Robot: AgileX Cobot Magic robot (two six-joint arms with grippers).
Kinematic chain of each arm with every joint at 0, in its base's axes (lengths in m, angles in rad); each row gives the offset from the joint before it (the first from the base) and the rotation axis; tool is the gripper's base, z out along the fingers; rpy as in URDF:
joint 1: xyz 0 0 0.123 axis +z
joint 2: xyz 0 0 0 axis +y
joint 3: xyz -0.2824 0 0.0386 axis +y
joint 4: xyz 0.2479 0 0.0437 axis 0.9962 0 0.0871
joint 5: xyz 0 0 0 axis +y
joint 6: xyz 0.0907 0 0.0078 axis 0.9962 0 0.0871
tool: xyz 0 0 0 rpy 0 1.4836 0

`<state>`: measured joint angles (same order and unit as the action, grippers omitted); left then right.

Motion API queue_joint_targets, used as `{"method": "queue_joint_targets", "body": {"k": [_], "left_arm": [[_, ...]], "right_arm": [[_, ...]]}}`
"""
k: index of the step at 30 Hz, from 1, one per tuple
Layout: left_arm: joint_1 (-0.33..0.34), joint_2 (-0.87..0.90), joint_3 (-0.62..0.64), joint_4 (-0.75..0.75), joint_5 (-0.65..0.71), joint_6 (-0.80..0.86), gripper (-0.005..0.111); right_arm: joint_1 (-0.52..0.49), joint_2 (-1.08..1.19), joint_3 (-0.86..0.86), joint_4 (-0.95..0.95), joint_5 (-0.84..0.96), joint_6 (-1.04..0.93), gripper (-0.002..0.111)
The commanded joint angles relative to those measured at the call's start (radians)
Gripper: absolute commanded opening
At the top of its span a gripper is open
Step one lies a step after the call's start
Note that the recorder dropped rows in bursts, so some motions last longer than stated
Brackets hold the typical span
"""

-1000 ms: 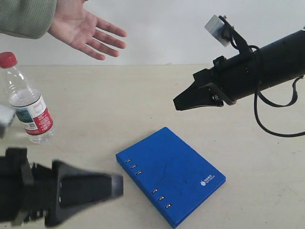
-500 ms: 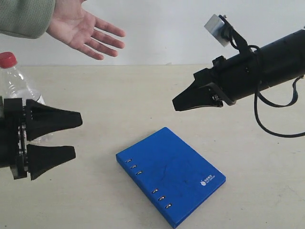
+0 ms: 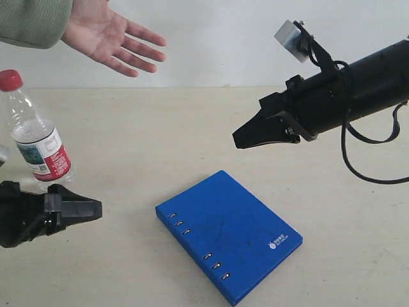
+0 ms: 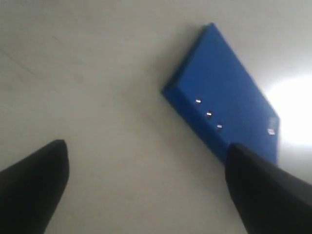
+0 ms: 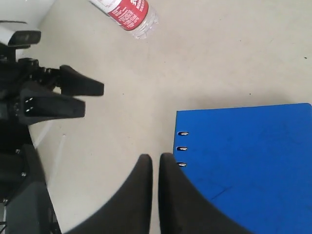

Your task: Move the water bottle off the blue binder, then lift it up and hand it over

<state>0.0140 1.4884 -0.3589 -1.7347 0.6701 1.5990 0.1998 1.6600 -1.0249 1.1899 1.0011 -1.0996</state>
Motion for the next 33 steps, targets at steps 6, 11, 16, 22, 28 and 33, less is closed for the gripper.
{"method": "queue_joint_targets", "body": {"k": [6,11,16,22,28,33], "left_arm": [[-0.529,-0.146,-0.037,-0.010,-0.880,0.094,0.080],[-0.659,0.064,-0.067,-0.010,-1.168,-0.053,0.078],[-0.418,-0.082,-0.242,-0.010,0.037,-0.415,0.008],[-0.488,-0.085,-0.445,1.986,0.262,-1.833,0.088],[-0.508,-0.204,-0.571,1.613,0.300,-1.581,0.089],[-0.447,-0.199,-0.377,0.115,0.361,-0.485,0.066]], "right_arm": [[-0.005,-0.013,-0.004,-0.001,-0.025,-0.023,0.000],[-0.005,-0.013,-0.004,-0.001,-0.004,-0.023,0.000],[-0.005,-0.013,-0.004,-0.001,0.005,-0.023,0.000],[-0.005,-0.013,-0.004,-0.001,-0.008,-0.023,0.000],[-0.003,-0.013,-0.004,-0.011,0.019,-0.027,0.000],[-0.003,-0.013,-0.004,-0.014,0.047,-0.023,0.000]]}}
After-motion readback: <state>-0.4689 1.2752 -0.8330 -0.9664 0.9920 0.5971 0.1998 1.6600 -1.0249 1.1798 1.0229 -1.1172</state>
